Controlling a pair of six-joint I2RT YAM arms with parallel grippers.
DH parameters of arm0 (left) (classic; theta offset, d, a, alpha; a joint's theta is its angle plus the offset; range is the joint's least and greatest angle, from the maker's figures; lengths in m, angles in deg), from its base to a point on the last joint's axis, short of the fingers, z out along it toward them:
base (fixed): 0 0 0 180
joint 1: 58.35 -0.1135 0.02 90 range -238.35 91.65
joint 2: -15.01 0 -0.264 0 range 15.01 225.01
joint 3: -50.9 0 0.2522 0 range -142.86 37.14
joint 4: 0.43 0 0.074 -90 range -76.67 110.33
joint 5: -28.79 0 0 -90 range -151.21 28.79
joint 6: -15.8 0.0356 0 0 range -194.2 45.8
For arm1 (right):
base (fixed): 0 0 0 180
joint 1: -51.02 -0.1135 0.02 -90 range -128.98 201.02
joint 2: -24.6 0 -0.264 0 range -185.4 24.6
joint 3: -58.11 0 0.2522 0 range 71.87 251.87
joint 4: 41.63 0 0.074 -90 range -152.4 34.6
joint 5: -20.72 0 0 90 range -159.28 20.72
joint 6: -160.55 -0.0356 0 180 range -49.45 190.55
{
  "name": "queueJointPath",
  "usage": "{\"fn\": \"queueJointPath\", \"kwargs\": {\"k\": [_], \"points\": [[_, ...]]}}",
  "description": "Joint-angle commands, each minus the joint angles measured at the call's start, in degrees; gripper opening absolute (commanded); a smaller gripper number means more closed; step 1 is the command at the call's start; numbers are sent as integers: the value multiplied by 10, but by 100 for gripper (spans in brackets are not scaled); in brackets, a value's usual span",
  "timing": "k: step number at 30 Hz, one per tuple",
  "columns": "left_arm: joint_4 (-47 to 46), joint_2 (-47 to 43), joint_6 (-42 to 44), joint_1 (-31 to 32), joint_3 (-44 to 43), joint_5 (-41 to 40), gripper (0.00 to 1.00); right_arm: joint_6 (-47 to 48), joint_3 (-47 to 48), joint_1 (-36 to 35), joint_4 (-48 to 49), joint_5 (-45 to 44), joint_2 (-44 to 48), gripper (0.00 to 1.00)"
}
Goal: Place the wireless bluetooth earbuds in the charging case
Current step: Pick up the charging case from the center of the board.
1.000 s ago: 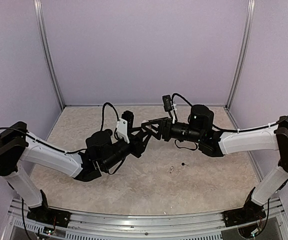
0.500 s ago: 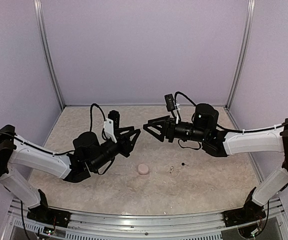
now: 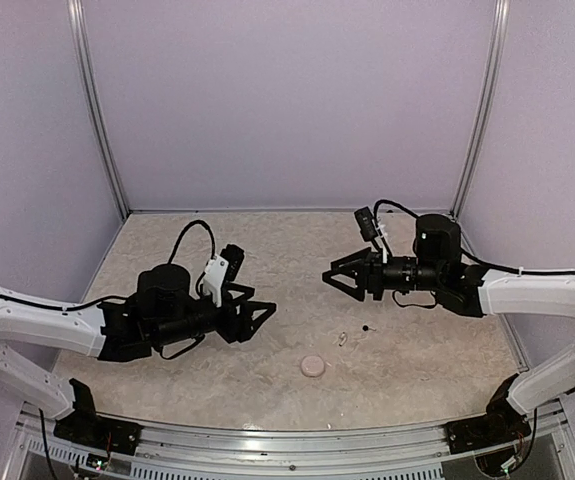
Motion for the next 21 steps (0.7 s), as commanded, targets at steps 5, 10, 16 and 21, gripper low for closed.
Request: {"fn": "queueJointPath", "kwargs": {"k": [5, 10, 16, 21], "points": [[40, -70, -62, 15, 72, 12, 73, 78, -18, -44, -194, -37, 17, 61], [29, -98, -87, 2, 99, 17, 75, 118, 5, -78, -274, -72, -19, 60], [31, -118, -79, -1, 112, 19, 75, 145, 25, -118, -320, -81, -69, 60], [14, -125, -75, -1, 124, 18, 75, 143, 20, -143, -304, -94, -107, 60]]}}
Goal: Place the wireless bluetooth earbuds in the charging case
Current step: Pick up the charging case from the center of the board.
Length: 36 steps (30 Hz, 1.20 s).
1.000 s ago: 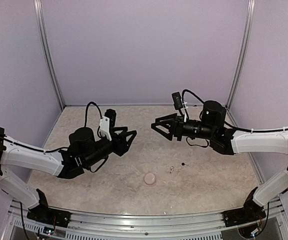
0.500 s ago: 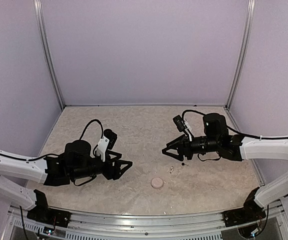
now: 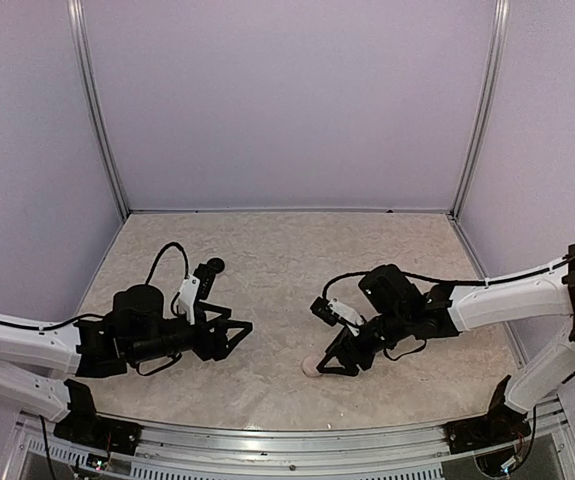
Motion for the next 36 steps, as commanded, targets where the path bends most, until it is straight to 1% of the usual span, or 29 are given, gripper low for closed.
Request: {"fn": "queueJointPath", "kwargs": {"k": [1, 8, 19, 23, 26, 28, 31, 34, 36], "points": [[-27, -12, 0, -4, 17, 3, 75, 9, 11, -17, -4, -16, -30, 60], [-34, -22, 0, -3, 23, -17, 76, 7, 38, -36, -7, -70, -80, 63], [-26, -23, 31, 8, 21, -29, 76, 30, 75, -55, -13, -120, -137, 64], [-25, -26, 40, 17, 23, -46, 77, 38, 89, -67, -21, -144, -160, 64], [-24, -24, 65, 31, 22, -62, 77, 39, 96, -74, -25, -155, -170, 61], [-20, -17, 94, 50, 18, -76, 76, 38, 100, -74, -31, -161, -173, 55], [-2, 10, 151, 100, 1, -126, 76, 37, 103, -74, -41, -164, -169, 45], [9, 42, 207, 150, -14, -165, 74, 35, 103, -73, -44, -149, -150, 40], [5, 51, 241, 167, -14, -175, 73, 33, 106, -71, -47, -132, -136, 39]]}}
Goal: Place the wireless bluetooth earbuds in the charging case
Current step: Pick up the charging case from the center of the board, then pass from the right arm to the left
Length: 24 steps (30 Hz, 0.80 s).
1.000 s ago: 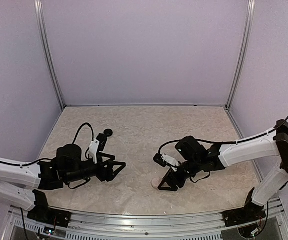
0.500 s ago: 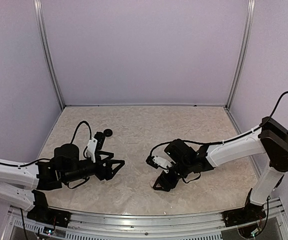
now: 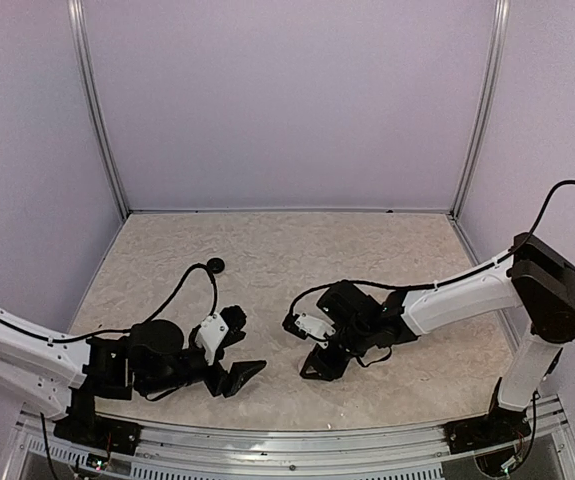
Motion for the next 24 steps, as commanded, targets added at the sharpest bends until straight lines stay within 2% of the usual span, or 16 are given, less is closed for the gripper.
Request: {"fn": "queueJointPath", "kwargs": {"k": [1, 9, 15, 24], "points": [[8, 21, 110, 40, -16, -52, 73, 0, 9, 0, -33, 25, 30, 39], [0, 71, 236, 59, -30, -57, 74, -20, 5, 22, -24, 112, 60, 39], [-60, 162, 310, 92, -52, -88, 75, -42, 1, 36, -2, 176, 81, 39], [-120, 234, 388, 87, -72, -74, 73, -52, 0, 37, 11, 231, 78, 39]]}}
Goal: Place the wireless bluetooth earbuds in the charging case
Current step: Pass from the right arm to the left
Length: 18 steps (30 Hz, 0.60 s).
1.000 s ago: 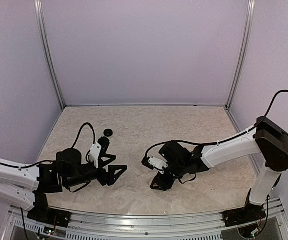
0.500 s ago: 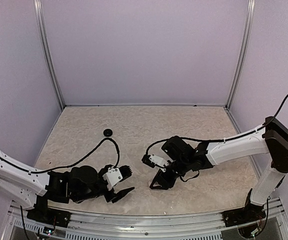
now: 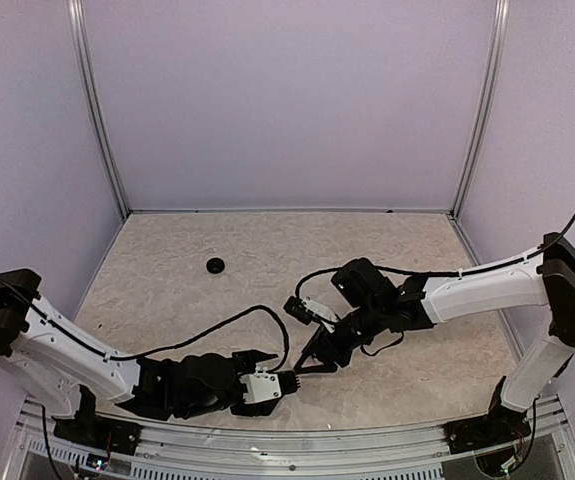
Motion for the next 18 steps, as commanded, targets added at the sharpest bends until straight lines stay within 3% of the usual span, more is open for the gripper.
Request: {"fn": "queueJointPath", "kwargs": {"k": [1, 9, 18], "points": [[-57, 22, 55, -5, -22, 3, 73, -12, 1, 3, 17, 47, 7, 39], [-75, 43, 92, -15, -45, 43, 68, -18, 6, 3, 19, 77, 0, 39], [-65, 57, 112, -18, -57, 63, 42, -19, 6, 2, 16, 97, 4, 40]]}}
